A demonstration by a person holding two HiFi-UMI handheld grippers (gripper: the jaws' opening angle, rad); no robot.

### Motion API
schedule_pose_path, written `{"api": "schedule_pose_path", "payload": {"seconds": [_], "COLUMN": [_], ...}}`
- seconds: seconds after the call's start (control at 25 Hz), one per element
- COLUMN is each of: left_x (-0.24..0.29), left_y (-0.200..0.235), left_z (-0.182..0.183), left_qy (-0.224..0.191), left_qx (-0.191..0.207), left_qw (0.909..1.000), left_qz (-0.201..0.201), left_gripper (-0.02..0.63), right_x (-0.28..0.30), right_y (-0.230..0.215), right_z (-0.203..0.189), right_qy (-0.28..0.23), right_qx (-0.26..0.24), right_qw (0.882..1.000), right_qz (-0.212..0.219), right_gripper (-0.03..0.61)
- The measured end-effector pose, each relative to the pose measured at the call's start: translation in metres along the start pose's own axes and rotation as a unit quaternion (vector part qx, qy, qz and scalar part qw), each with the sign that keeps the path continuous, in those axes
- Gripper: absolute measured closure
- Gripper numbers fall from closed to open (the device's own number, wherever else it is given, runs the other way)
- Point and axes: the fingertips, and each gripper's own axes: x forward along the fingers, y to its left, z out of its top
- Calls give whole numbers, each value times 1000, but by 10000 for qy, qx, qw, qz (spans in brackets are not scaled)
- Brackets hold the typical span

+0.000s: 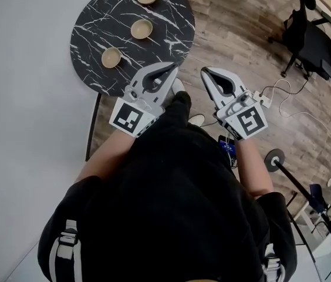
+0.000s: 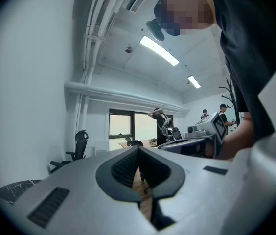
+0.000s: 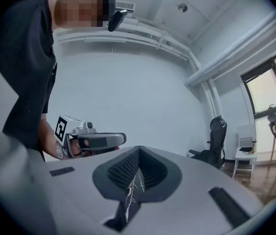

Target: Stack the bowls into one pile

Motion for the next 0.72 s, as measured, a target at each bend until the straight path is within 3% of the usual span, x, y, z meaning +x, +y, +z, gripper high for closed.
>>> {"api": "schedule_pose_path", "payload": {"seconds": [0.4,0.72], "left_x": [67,80], "left_y": [76,157], "left_z": [-2,-4], "left_qy": [-191,-210], "left_qx": [-72,-227], "left_qw": [9997,9984], "left_qz": [138,463], "left_gripper": [609,609], "right_x": [62,153], "right_y": [-73,-108], "right_z": [3,1], "right_qy": [357,669], "right_qx": [-67,-185], "right_qw": [9990,9947], "right_qz": [265,757], "right_gripper": [584,585]}}
